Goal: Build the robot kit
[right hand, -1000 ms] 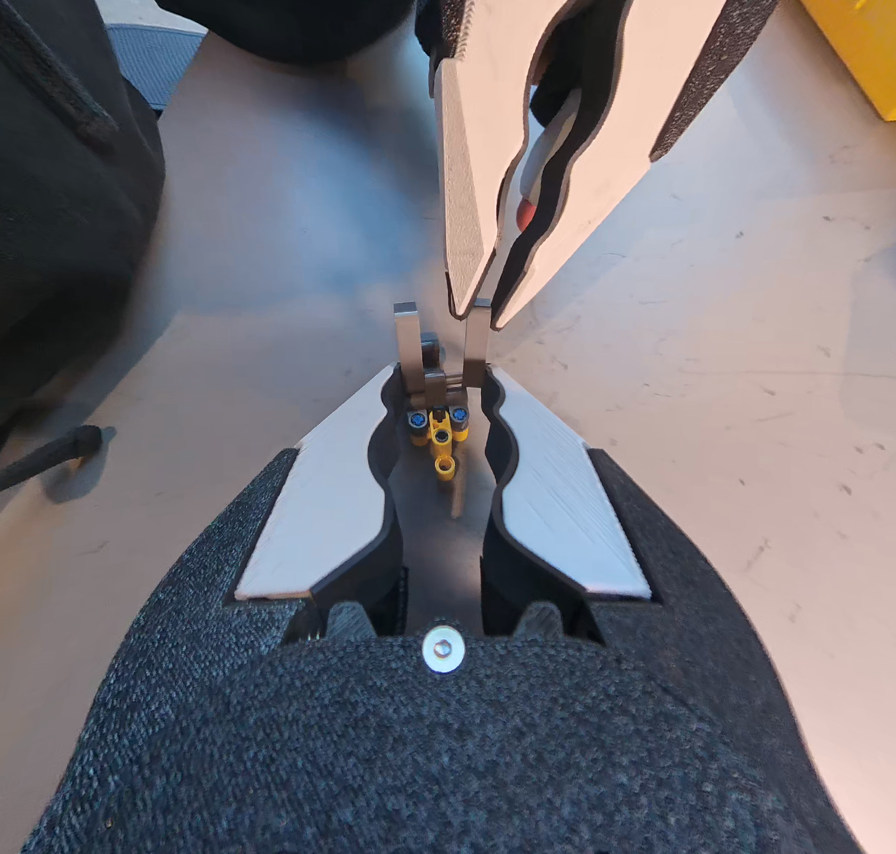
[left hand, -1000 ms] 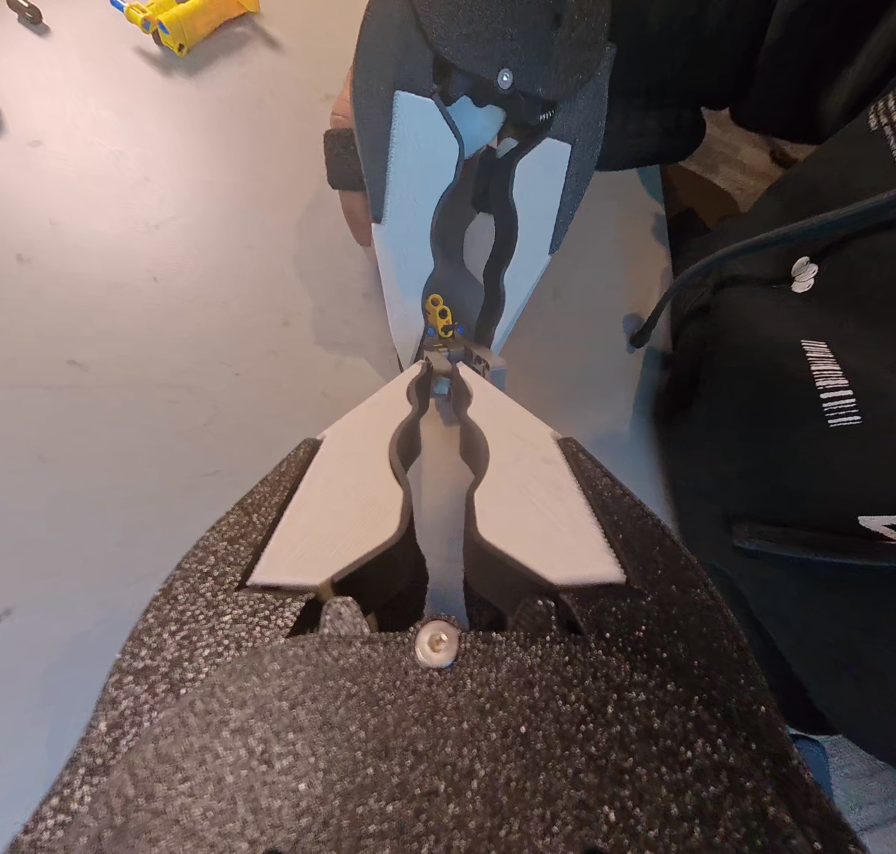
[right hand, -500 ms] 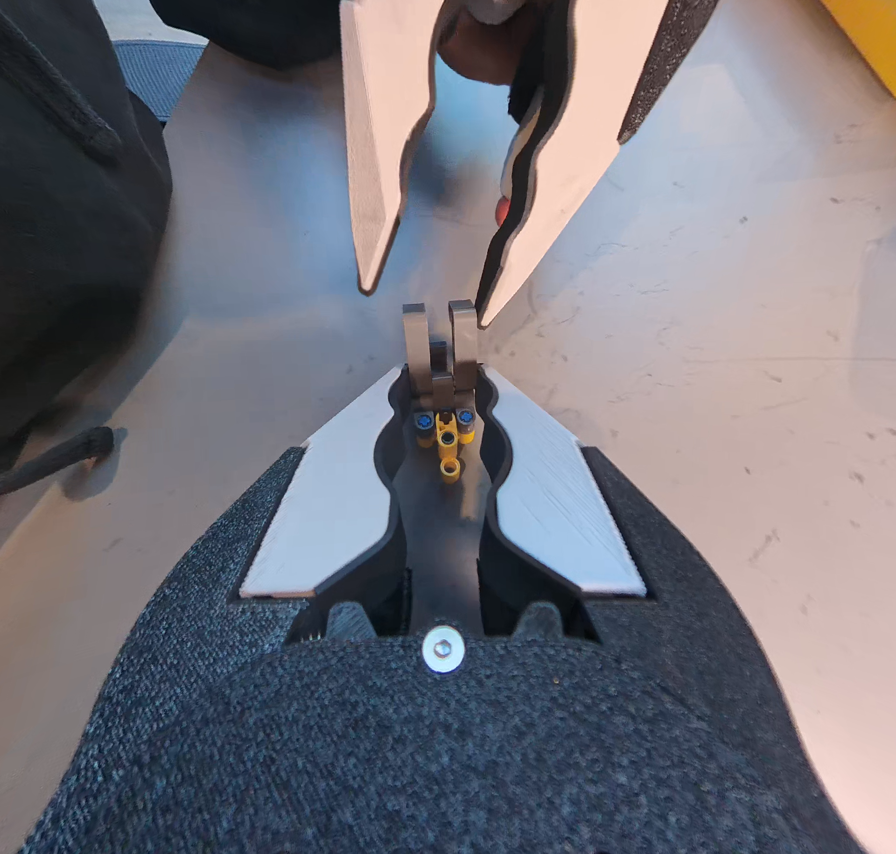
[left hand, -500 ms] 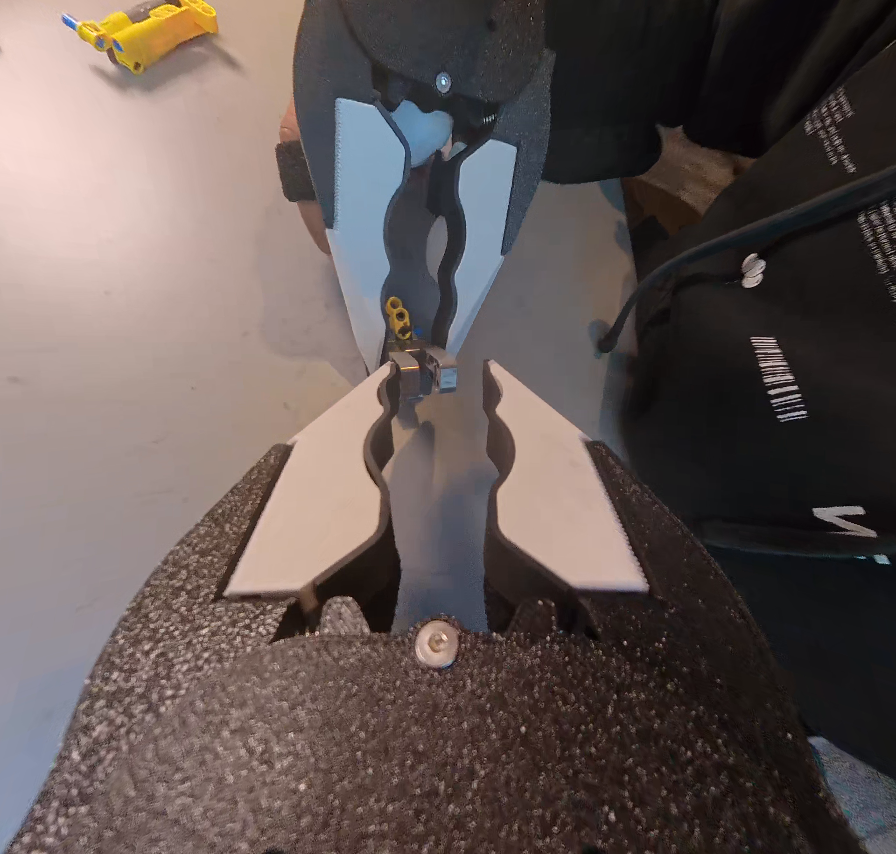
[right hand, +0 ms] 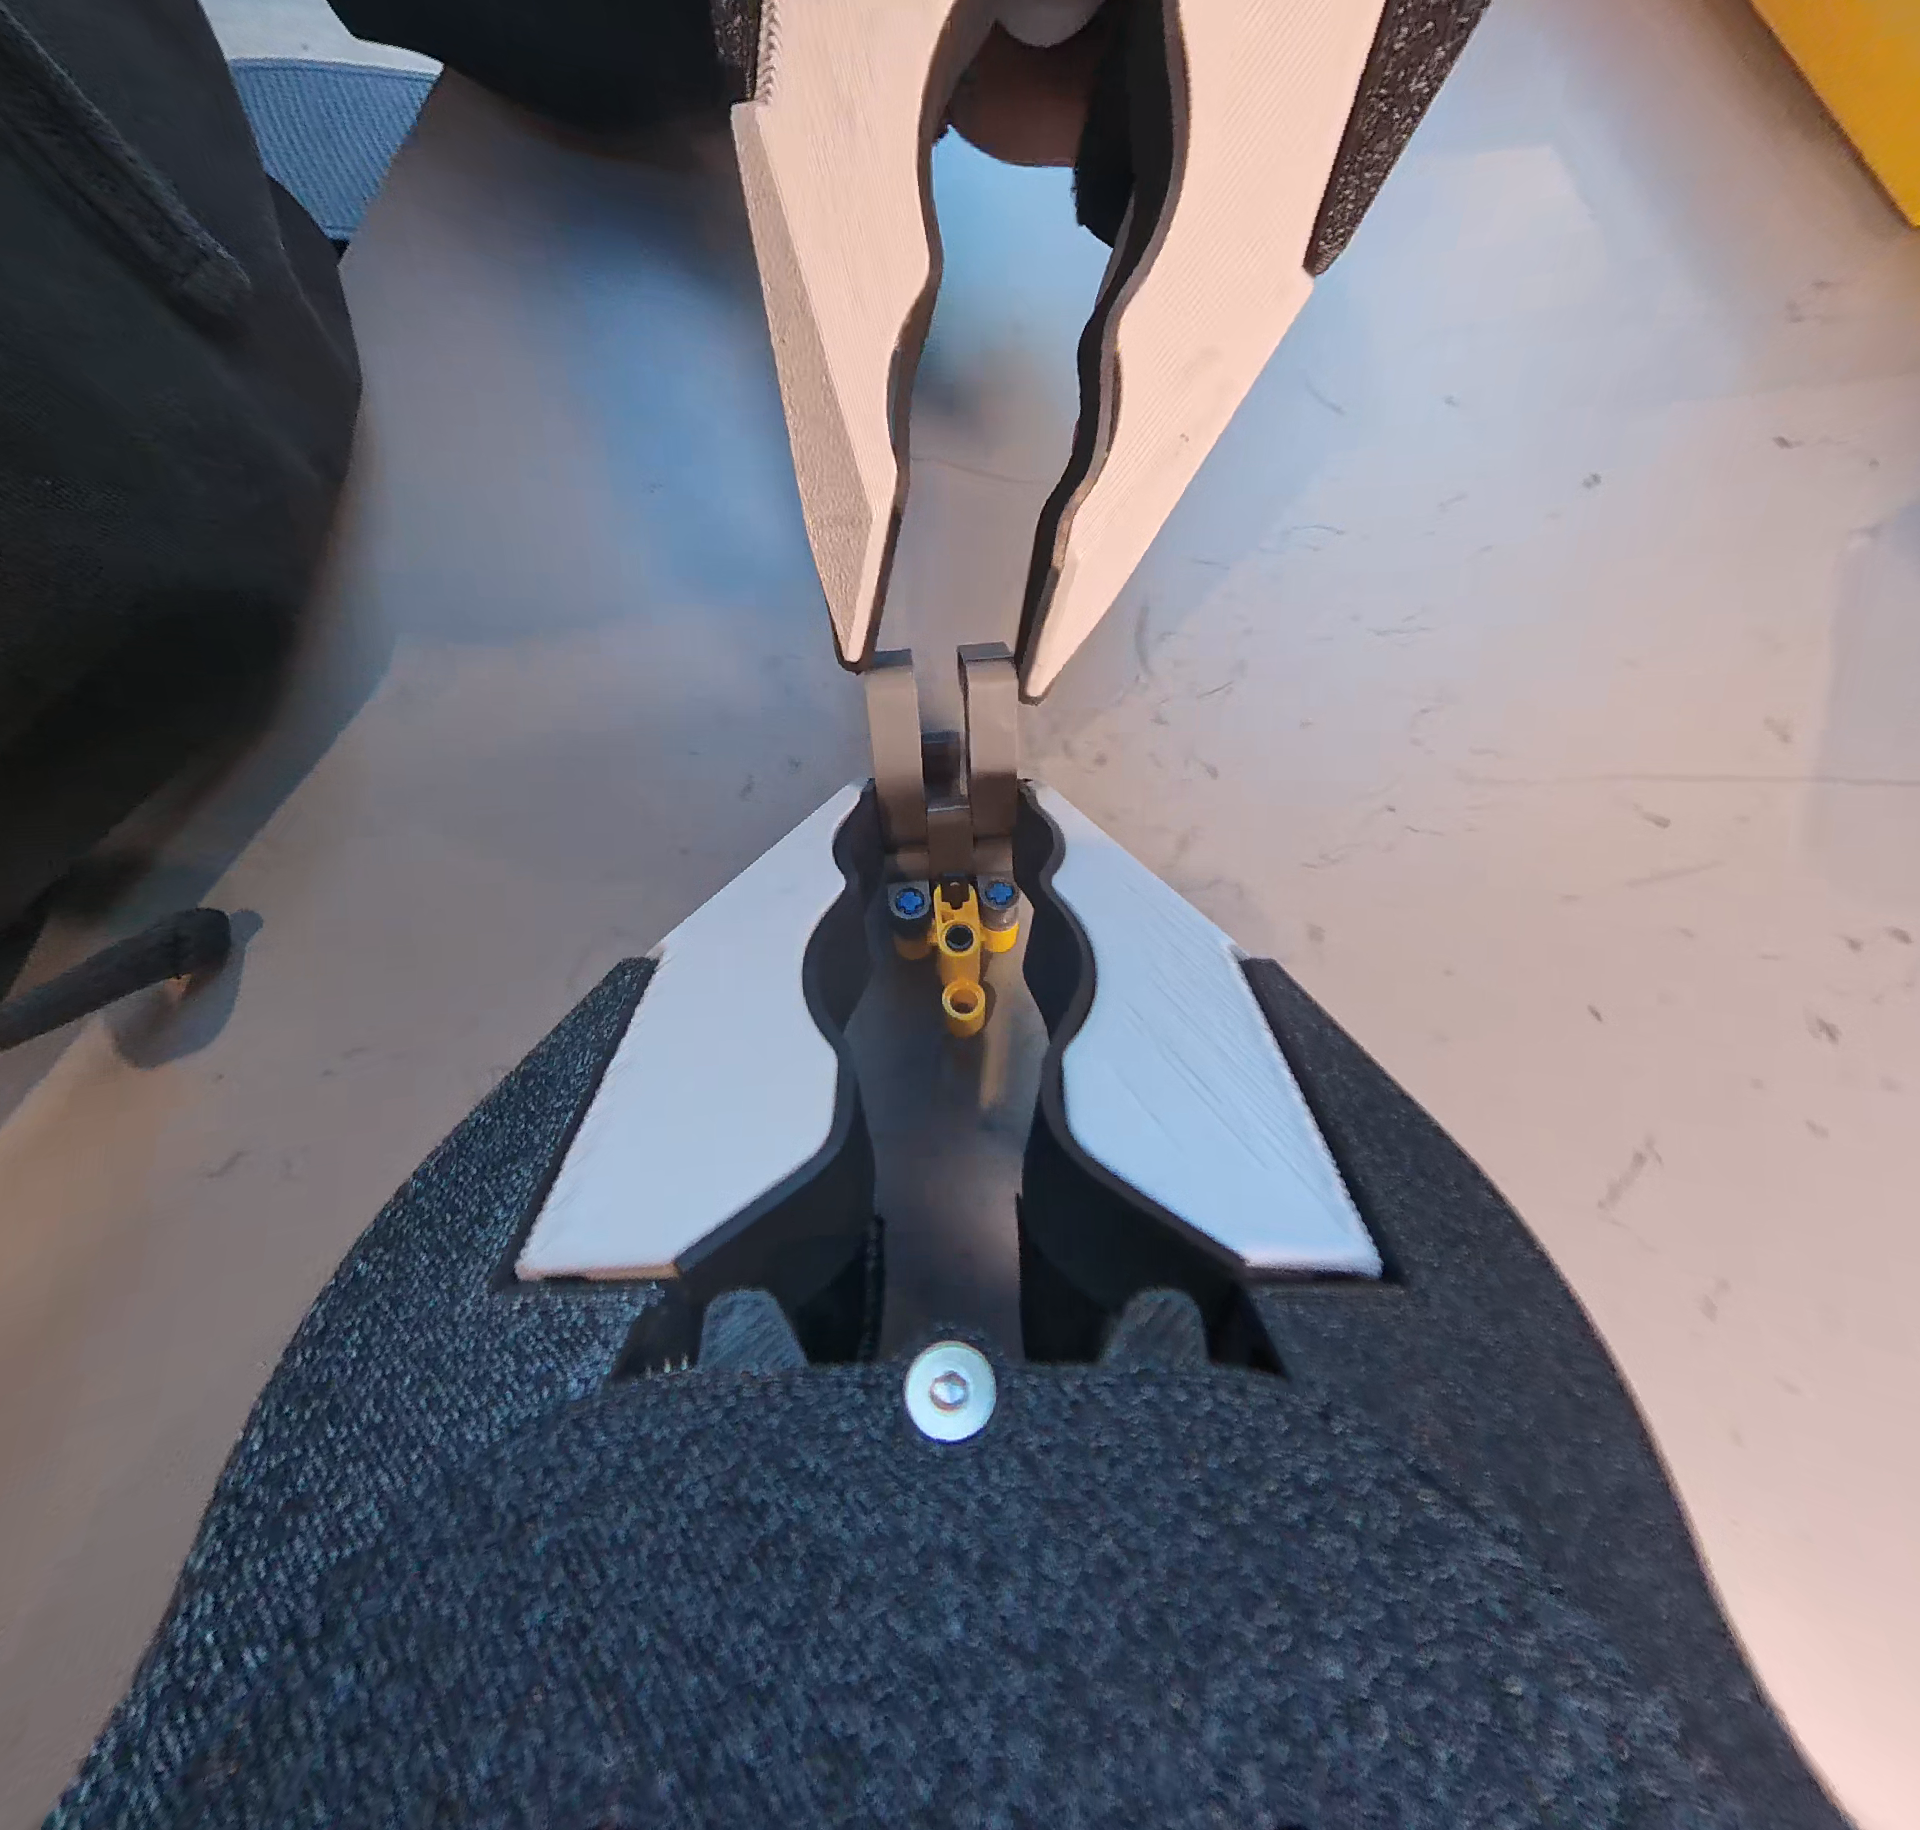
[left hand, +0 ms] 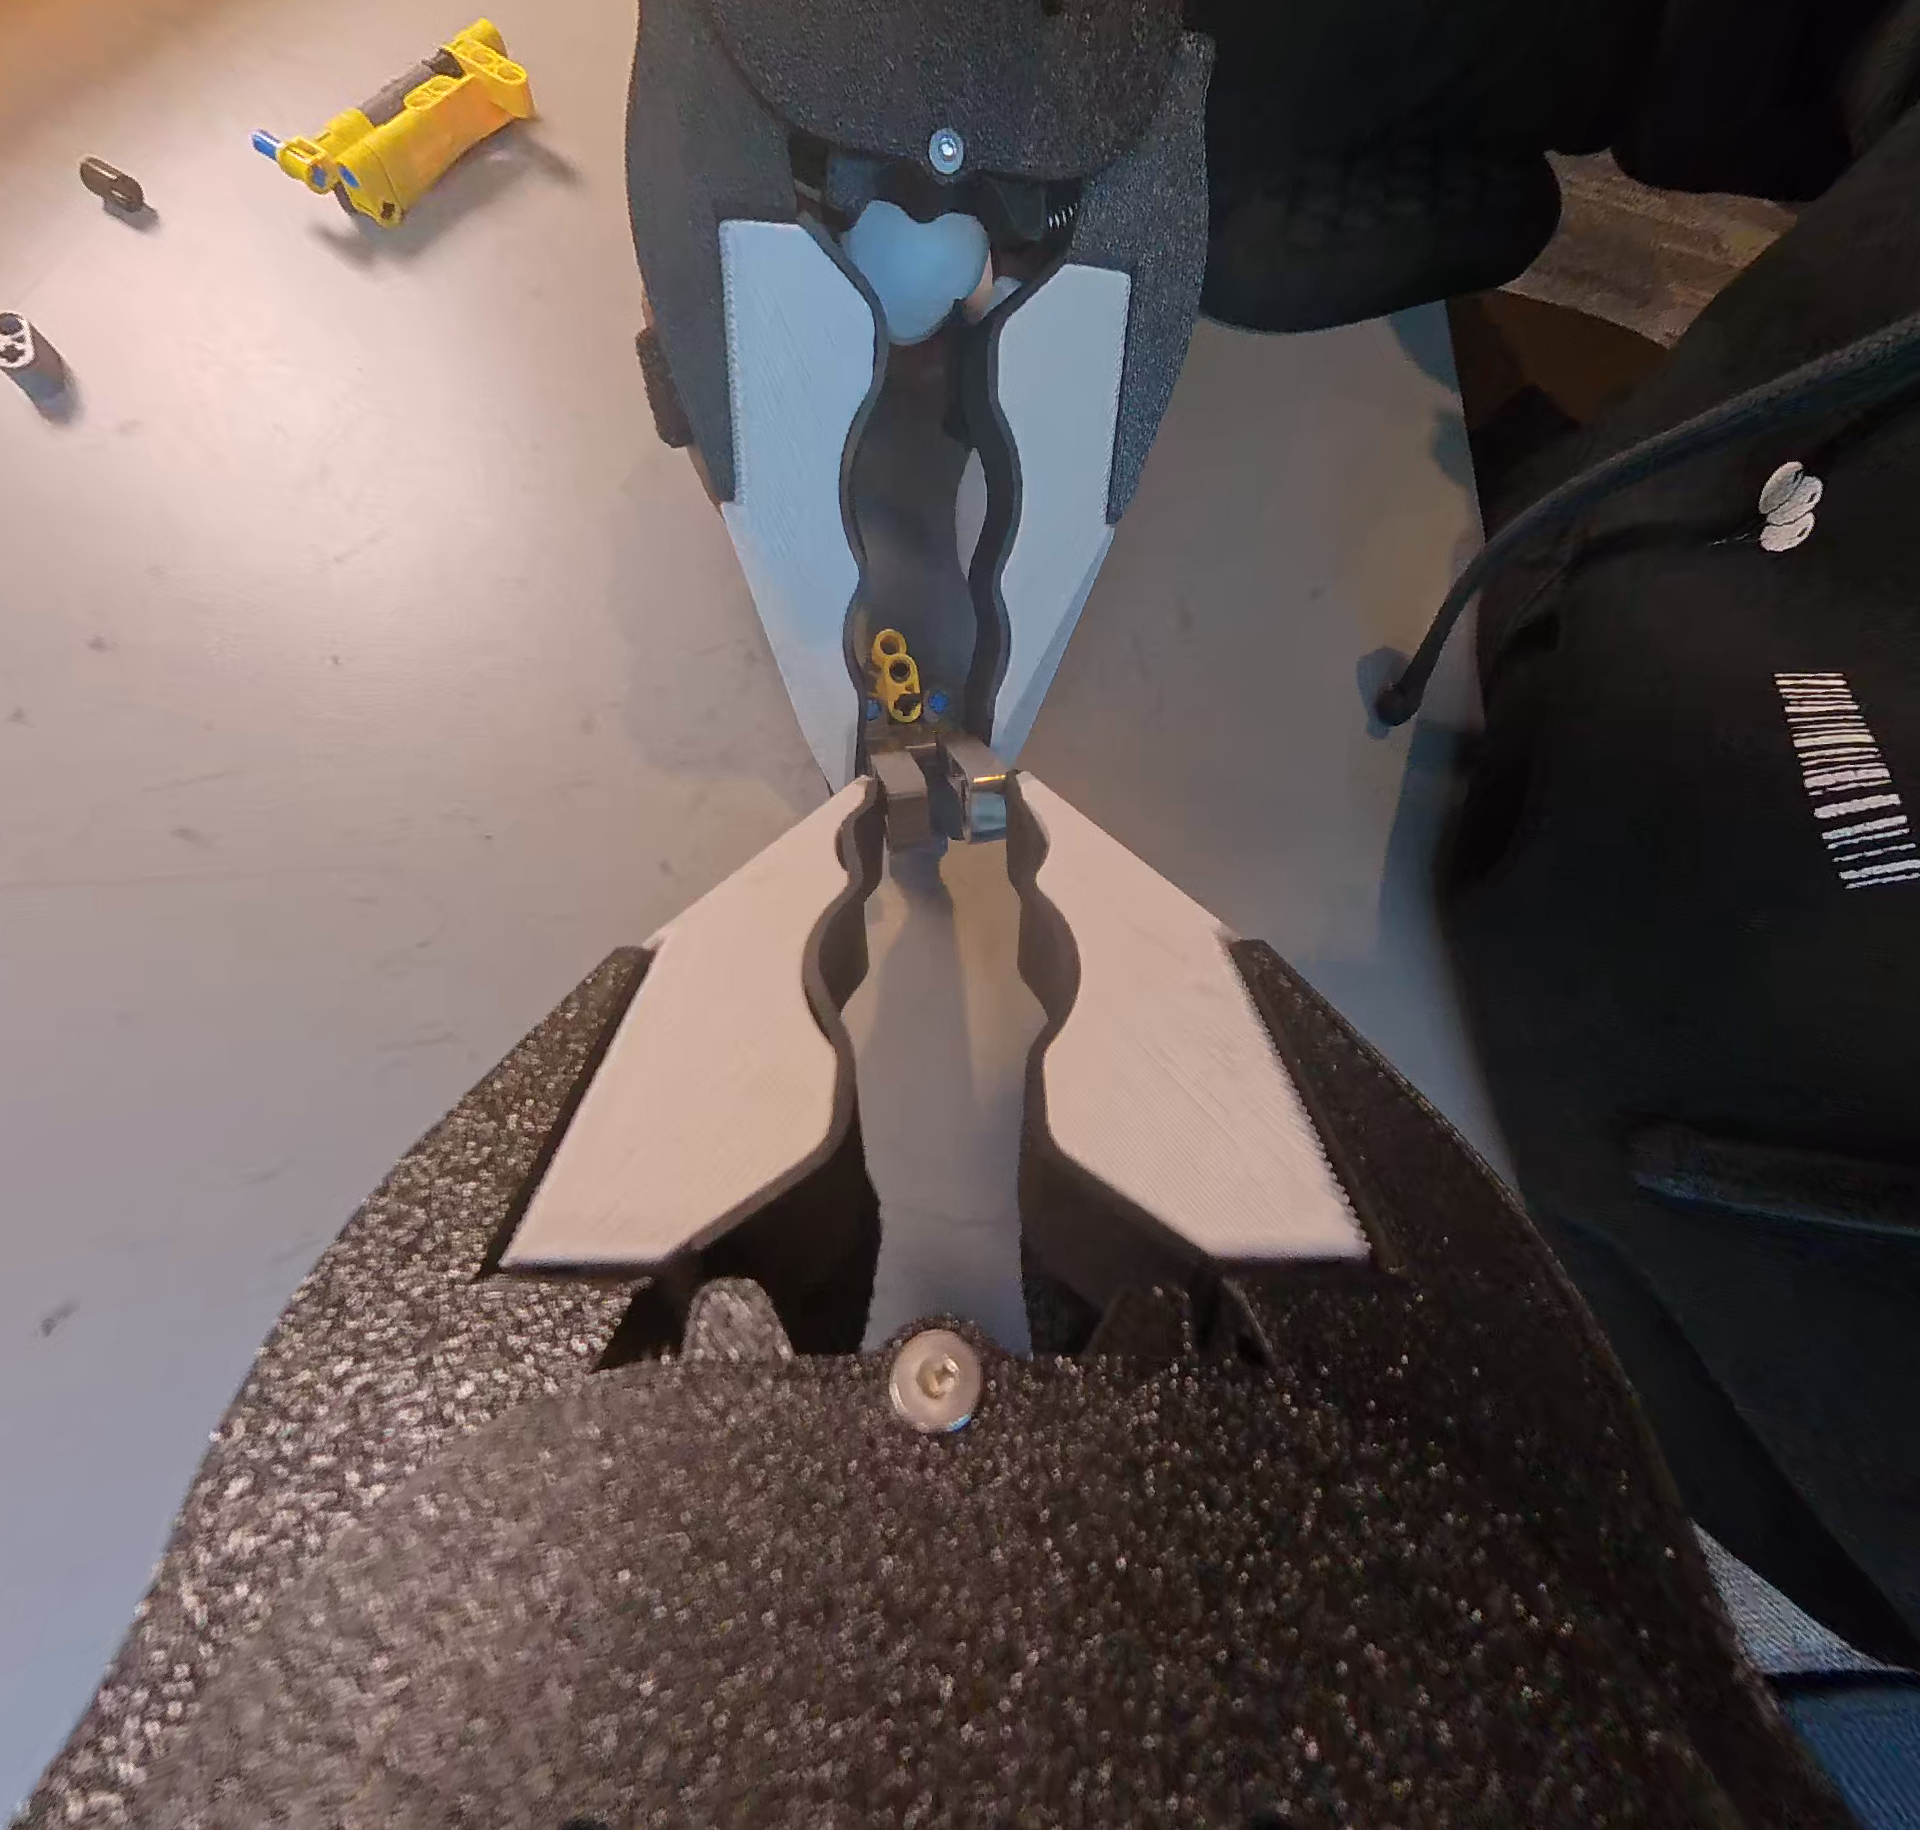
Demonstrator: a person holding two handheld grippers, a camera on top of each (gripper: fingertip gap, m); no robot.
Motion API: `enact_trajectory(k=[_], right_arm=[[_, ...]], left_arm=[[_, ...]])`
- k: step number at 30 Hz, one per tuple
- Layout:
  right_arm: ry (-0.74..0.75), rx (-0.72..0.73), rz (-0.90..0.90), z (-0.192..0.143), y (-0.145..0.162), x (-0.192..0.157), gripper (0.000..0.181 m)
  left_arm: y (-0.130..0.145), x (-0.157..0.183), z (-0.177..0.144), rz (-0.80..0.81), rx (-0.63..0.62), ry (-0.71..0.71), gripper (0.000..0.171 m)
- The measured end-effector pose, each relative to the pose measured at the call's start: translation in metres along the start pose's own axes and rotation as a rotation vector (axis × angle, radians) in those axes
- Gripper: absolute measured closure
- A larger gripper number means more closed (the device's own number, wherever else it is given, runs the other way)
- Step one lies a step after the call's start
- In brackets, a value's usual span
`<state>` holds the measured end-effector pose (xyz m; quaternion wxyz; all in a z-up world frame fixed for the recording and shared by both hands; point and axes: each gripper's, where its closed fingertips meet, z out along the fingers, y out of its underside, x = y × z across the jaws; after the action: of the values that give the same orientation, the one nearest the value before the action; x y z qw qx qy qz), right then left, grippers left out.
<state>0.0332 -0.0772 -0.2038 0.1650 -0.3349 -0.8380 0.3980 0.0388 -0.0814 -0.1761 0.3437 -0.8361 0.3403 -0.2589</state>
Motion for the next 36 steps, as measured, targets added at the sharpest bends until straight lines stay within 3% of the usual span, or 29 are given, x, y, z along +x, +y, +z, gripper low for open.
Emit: enact_trajectory(k=[2,7,9,10,11,27,30,33,36], right_arm=[[0.013,0.000,0.024,0.000,-0.001,0.003,0.157],[0.040,-0.011,-0.002,0.001,0.000,0.004,0.155],[0.063,-0.019,-0.023,-0.001,0.001,0.007,0.136],[0.050,-0.009,-0.025,-0.002,0.000,0.005,0.138],[0.033,0.007,-0.026,-0.002,-0.003,0.002,0.157],[0.063,-0.020,-0.016,-0.005,0.002,0.016,0.158],[0.129,-0.010,0.024,-0.007,0.004,0.031,0.156],[0.212,-0.023,0.064,-0.019,0.010,0.050,0.120],[0.293,0.038,0.096,-0.039,0.006,0.066,0.119]], left_arm=[[0.001,0.001,0.002,0.017,-0.007,-0.007,0.135],[0.006,-0.006,0.008,0.085,-0.045,-0.073,0.147],[0.006,-0.005,0.008,0.093,-0.034,-0.049,0.147],[0.006,-0.005,0.008,0.102,-0.034,-0.047,0.147],[0.007,-0.005,0.008,0.109,-0.035,-0.049,0.147],[0.009,-0.019,0.009,0.072,-0.003,-0.093,0.148],[0.008,-0.032,0.008,0.047,0.002,-0.166,0.148],[0.009,-0.055,0.004,-0.065,0.031,-0.261,0.147],[0.010,-0.073,-0.003,-0.204,0.090,-0.318,0.146]])
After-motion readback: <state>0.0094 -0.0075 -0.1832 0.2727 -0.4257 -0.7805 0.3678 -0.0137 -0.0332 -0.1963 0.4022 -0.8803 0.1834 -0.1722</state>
